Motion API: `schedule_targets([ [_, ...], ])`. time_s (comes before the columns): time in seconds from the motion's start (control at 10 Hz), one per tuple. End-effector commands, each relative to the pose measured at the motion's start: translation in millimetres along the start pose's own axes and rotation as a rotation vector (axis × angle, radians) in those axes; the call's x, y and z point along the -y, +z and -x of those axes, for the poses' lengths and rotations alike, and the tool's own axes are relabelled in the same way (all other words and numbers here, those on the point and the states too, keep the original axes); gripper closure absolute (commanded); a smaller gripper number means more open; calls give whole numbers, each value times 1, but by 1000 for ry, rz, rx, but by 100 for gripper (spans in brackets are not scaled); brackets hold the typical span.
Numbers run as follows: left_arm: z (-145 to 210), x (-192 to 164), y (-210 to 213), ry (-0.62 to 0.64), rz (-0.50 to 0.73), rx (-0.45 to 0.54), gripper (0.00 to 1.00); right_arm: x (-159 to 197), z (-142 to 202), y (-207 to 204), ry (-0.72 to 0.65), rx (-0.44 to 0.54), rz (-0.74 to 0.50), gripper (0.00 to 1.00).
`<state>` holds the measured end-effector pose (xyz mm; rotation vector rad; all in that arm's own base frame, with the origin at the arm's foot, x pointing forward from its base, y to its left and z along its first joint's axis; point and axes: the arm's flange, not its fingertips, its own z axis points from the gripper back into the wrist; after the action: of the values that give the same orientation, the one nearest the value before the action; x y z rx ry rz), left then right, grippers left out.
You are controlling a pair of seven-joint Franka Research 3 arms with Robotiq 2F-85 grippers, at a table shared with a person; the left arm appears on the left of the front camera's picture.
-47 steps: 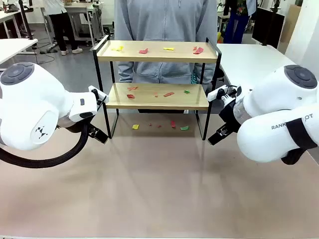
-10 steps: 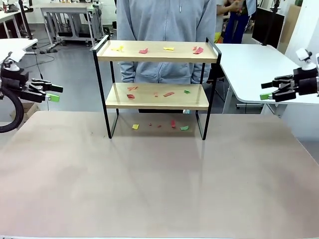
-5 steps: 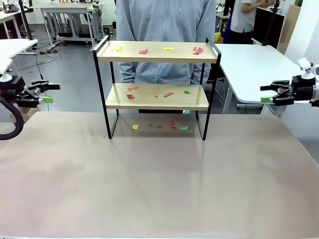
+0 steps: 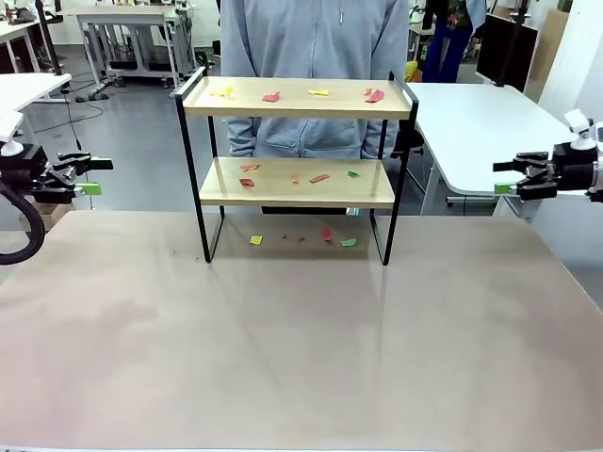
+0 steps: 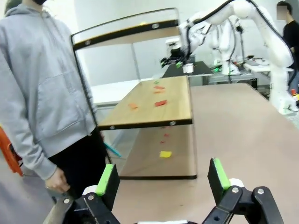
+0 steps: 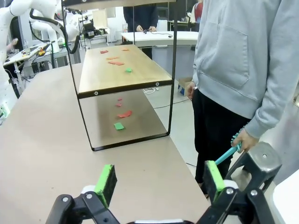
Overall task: Clean the shelf.
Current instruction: Pick up the Duster handed by the human.
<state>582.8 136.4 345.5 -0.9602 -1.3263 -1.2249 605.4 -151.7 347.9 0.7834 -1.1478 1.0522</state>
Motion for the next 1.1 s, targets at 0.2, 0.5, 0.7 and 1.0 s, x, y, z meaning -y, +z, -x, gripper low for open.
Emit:
schedule_targets([
  [0.2, 2, -5, -40, -44, -94, -23, 0, 32, 9, -3, -70, 142, -44, 0],
  [0.5, 1, -2, -42, -38, -111, -20, 0, 41, 19, -1, -79, 212, -39, 0],
  [0.7, -10, 1, -33, -34, -89, 37, 0, 43, 17, -1, -78, 242, -51, 0],
  [1.0, -16, 5, -26, -13, -39, 98, 0, 40, 12, 0, -84, 260, -54, 0],
])
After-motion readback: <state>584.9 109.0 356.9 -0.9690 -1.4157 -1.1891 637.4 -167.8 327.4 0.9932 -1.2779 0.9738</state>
